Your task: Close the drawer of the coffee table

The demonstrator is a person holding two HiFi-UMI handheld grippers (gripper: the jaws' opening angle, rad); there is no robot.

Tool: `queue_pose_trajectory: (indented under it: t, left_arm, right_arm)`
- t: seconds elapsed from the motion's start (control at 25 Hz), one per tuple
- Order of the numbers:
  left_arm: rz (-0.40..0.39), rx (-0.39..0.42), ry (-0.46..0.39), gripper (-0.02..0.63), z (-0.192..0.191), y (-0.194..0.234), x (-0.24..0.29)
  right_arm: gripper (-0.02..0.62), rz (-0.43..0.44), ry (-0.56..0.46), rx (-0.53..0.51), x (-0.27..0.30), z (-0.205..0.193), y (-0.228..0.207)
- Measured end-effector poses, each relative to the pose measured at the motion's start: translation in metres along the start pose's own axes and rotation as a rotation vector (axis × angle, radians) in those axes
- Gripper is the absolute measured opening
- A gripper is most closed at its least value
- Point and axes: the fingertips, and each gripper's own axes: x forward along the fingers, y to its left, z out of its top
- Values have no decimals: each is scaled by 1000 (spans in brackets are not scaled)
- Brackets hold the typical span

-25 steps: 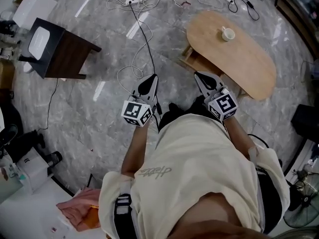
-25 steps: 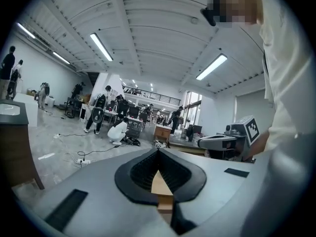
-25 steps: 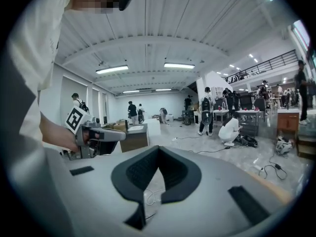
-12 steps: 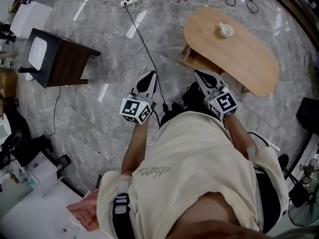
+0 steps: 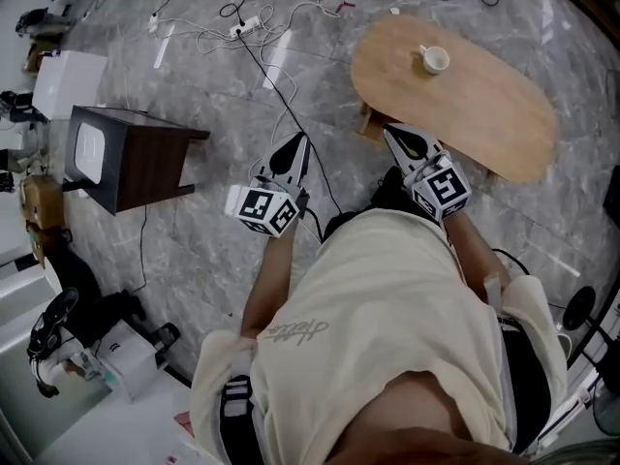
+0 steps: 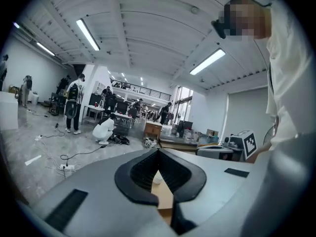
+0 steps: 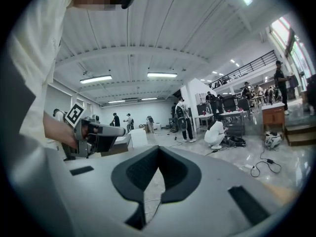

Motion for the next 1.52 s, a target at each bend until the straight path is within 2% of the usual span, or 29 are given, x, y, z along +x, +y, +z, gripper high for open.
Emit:
queue_pose_trajectory:
  t: [0.28, 0.48, 0.68, 0.92, 1.04, 1.32, 1.52]
  left_arm:
    - [-80, 0, 22, 5, 10, -19, 89]
    - [-129, -21, 65, 5, 9, -32, 120]
    - [-186, 9, 95, 5, 12, -37, 143]
    - [-264, 2, 101, 5, 12, -28, 173]
    - [-313, -1, 108, 5, 12, -22, 179]
    - [-444, 38, 152, 5, 26, -4, 196]
    - [-532, 36, 180, 5, 14, 6, 214]
  right_arm:
    - [-5, -132, 23, 45, -29, -21, -93]
    - [-5, -198, 23, 93, -49, -26, -121]
    - [-5, -244, 16, 129, -52, -30, -138]
    - [-5, -321, 22, 133, -46, -28, -145]
    - [-5, -392, 17, 128, -46, -21, -144]
    - [-5, -551, -41, 106, -41, 28, -146]
    - [-5, -660, -15, 110, -41, 19, -142]
